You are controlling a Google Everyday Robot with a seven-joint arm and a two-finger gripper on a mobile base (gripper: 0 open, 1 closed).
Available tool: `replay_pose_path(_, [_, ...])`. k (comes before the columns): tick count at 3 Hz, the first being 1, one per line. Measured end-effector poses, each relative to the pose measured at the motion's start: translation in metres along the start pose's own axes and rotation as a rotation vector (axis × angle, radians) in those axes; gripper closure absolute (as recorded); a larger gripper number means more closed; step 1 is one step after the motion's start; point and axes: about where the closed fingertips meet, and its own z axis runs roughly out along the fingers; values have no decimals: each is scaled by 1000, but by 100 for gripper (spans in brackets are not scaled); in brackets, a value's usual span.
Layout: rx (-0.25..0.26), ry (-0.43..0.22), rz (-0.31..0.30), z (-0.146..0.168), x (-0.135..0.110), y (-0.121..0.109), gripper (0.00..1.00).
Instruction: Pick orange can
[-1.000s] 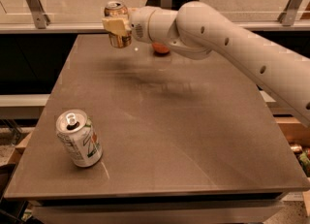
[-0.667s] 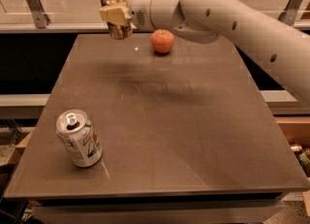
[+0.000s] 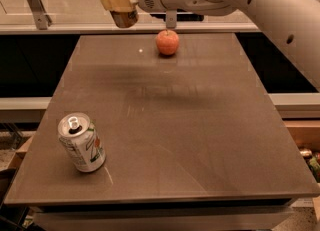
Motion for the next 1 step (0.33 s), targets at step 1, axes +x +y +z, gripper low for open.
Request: replay_pose_path(1, [0,0,0,0,0,0,100])
